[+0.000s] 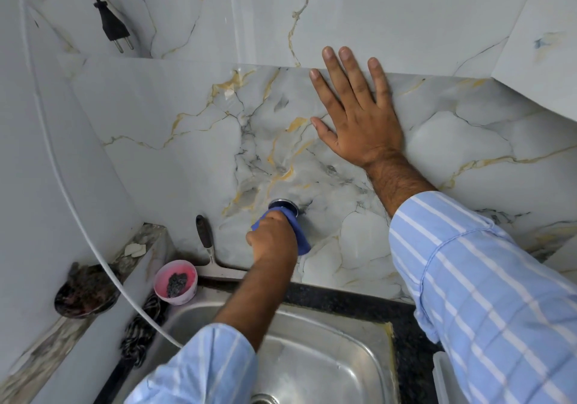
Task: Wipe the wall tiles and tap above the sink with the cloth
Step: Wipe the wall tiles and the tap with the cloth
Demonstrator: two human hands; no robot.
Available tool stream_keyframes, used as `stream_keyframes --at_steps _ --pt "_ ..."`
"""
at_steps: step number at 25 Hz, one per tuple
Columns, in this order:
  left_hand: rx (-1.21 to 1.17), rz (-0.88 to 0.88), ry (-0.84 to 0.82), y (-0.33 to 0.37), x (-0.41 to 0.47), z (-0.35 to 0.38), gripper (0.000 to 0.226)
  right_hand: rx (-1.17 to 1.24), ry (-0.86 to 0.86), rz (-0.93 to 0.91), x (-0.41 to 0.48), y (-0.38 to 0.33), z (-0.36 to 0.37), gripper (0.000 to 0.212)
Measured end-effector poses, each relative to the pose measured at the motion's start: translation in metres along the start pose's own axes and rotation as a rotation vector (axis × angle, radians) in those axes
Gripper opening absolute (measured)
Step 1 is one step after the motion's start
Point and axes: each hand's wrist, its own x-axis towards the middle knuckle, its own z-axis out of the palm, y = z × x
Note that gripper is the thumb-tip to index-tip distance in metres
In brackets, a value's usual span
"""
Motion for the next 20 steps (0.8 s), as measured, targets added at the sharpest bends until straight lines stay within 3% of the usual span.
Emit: stream_keyframes --at_steps 2,5,6,8,10,13,17,20 --pt "0.090 0.041 0.048 -0.012 -0.027 0.014 0.046 0.012 0.000 0.002 -0.001 0.000 0.001 0.070" --pt "0.092 0.092 0.246 -0.030 -0.042 0.035 0.035 0.014 0.004 0.008 -0.001 0.001 0.002 0.069" --pt "0.021 0.116 0.249 -0.040 -0.044 0.040 0.030 0.017 0.006 0.008 -0.001 0.001 0.002 0.069" --pt "-0.352 0.182 0.202 -0.063 -0.047 0.051 0.021 0.024 0.011 0.002 -0.002 0.001 0.004 0.070" --pt "-0.652 0.283 0.110 -0.084 -0.047 0.056 0.033 0.027 0.016 0.008 -0.002 0.000 0.004 0.069" --pt "-0.643 0.369 0.114 -0.101 -0.035 0.059 0.053 0.025 0.013 0.006 -0.002 0.000 0.004 0.069" --pt "-0.632 0.280 0.332 -0.097 -0.043 0.071 0.057 0.023 0.009 0.006 -0.002 0.001 0.002 0.069" --pt "-0.714 0.241 0.398 -0.094 -0.056 0.085 0.054 0.014 -0.001 0.001 0.000 0.001 0.000 0.069"
